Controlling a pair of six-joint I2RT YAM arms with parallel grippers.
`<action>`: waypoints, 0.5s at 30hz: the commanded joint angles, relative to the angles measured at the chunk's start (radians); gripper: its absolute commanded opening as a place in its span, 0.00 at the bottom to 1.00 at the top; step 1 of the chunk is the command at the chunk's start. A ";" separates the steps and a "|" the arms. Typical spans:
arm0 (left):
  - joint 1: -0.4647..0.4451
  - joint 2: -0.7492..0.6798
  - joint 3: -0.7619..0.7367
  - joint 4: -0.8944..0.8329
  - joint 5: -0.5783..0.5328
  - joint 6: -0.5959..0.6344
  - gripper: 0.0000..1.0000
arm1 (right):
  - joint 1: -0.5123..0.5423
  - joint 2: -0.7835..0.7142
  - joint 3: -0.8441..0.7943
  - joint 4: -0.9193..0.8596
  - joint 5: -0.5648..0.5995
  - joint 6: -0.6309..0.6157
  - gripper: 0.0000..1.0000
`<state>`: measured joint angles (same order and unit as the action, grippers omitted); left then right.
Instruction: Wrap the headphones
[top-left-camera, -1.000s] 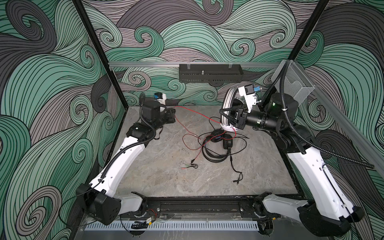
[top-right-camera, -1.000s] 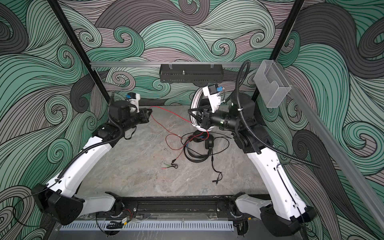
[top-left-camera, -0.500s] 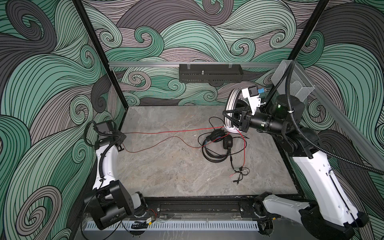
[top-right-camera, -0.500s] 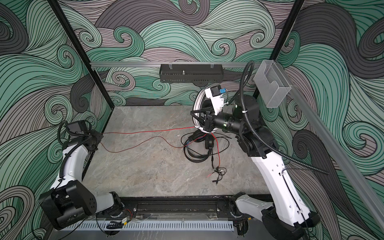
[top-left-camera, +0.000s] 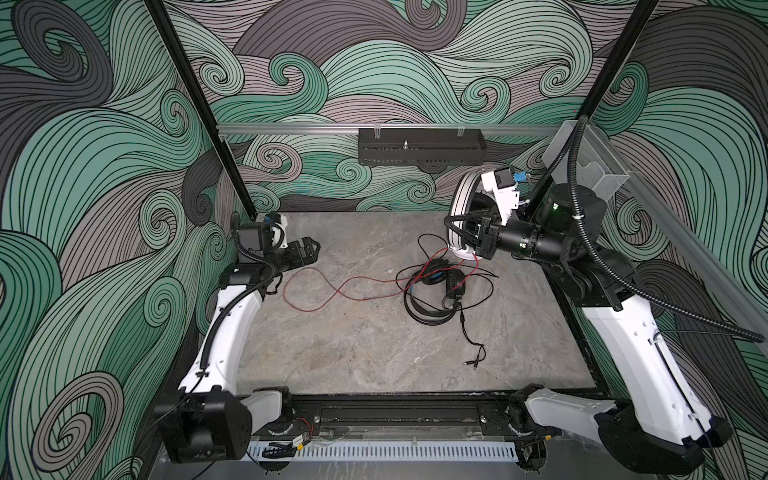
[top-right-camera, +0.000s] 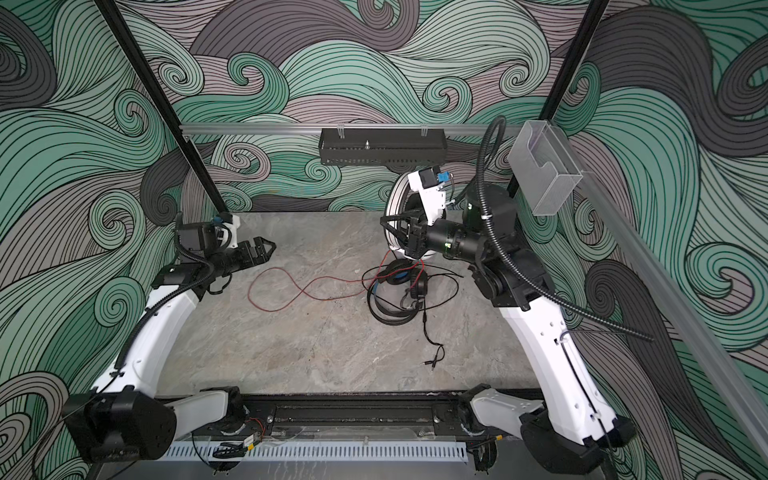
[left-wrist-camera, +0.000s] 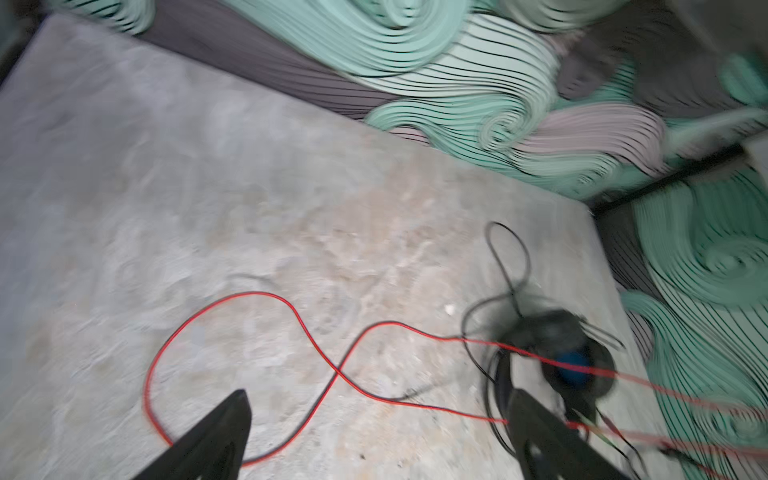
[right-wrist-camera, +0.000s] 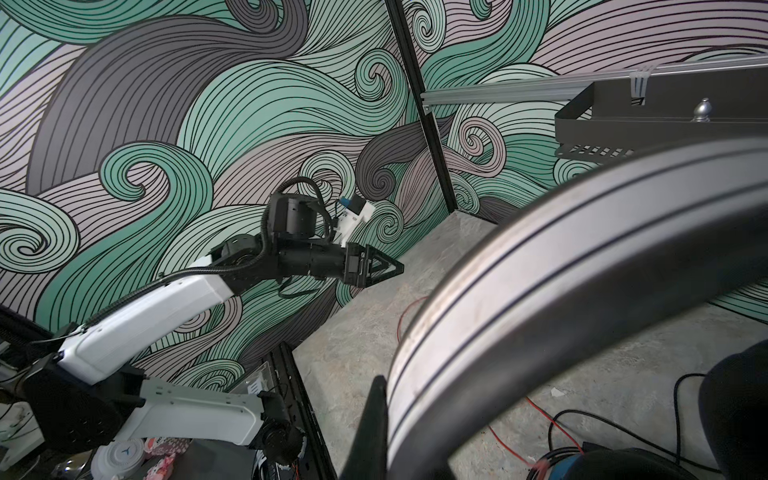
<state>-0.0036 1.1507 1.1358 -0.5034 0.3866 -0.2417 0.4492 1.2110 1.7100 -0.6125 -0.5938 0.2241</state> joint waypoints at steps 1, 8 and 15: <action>-0.138 -0.033 0.075 -0.036 0.147 0.134 0.95 | -0.003 0.000 0.037 0.076 0.002 -0.027 0.00; -0.462 0.027 0.153 0.199 0.139 0.001 0.90 | -0.004 0.015 0.023 0.115 -0.019 0.005 0.00; -0.617 0.247 0.294 0.312 0.163 -0.018 0.89 | -0.004 0.009 0.004 0.132 -0.031 0.034 0.00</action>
<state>-0.5850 1.3449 1.3689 -0.2554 0.5194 -0.2447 0.4492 1.2392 1.7084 -0.5835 -0.6094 0.2665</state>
